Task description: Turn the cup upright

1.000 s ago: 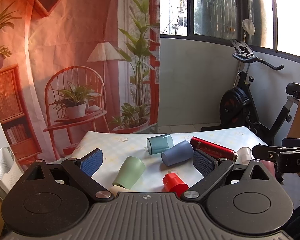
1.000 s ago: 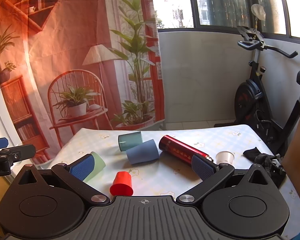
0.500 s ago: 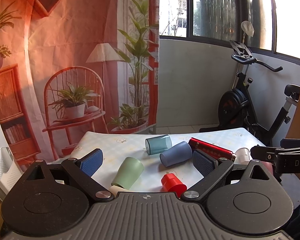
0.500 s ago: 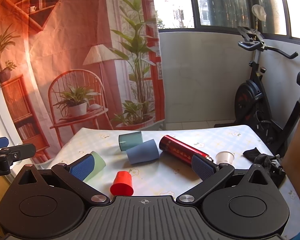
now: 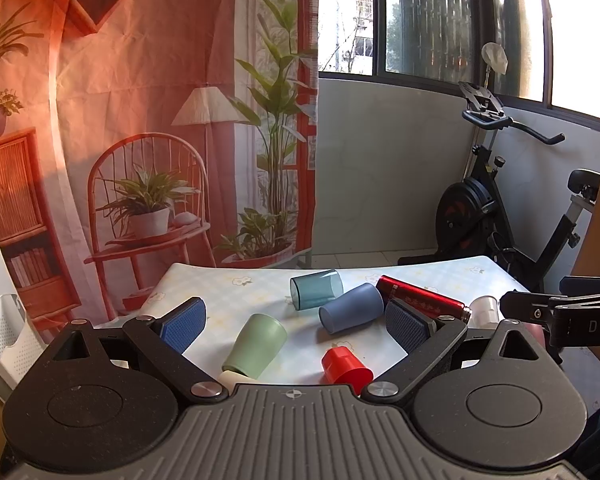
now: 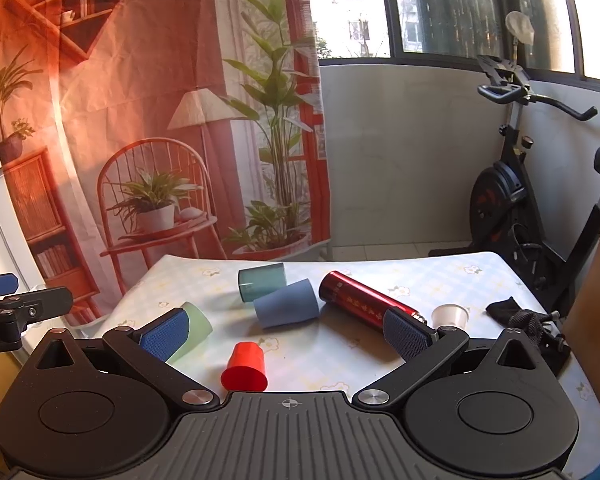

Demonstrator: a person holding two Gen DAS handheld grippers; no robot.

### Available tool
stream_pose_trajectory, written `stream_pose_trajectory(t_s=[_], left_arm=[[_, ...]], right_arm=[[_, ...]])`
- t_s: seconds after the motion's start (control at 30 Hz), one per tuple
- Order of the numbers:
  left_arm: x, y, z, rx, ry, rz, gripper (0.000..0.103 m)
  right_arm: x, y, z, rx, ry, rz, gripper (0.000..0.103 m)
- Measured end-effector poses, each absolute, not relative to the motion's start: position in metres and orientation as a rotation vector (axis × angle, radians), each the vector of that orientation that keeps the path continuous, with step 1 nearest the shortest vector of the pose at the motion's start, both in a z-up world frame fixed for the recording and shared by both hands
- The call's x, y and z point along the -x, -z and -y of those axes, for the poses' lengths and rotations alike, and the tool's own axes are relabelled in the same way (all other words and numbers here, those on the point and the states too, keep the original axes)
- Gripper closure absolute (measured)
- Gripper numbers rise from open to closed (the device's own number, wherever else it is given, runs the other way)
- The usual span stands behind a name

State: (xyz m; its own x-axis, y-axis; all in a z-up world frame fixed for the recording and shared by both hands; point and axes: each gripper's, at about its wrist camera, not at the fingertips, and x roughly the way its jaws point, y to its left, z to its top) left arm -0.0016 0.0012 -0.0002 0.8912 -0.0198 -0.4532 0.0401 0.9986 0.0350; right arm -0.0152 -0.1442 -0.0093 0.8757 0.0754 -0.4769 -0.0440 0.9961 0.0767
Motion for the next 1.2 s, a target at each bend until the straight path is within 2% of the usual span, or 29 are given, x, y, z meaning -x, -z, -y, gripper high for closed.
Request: stream_pose_trajectory(t_s=[0.87, 1.2], left_arm=[[-0.012, 0.005, -0.008, -0.015, 0.045, -0.515, 0.006], [-0.073, 0.0, -0.025, -0.105, 0.096, -0.478, 0.006]], right_arm=[[0.0, 0.011, 0.152, -0.083, -0.055, -0.522, 0.0], [-0.063, 0.021, 0.196, -0.108, 0.029, -0.522, 0.0]])
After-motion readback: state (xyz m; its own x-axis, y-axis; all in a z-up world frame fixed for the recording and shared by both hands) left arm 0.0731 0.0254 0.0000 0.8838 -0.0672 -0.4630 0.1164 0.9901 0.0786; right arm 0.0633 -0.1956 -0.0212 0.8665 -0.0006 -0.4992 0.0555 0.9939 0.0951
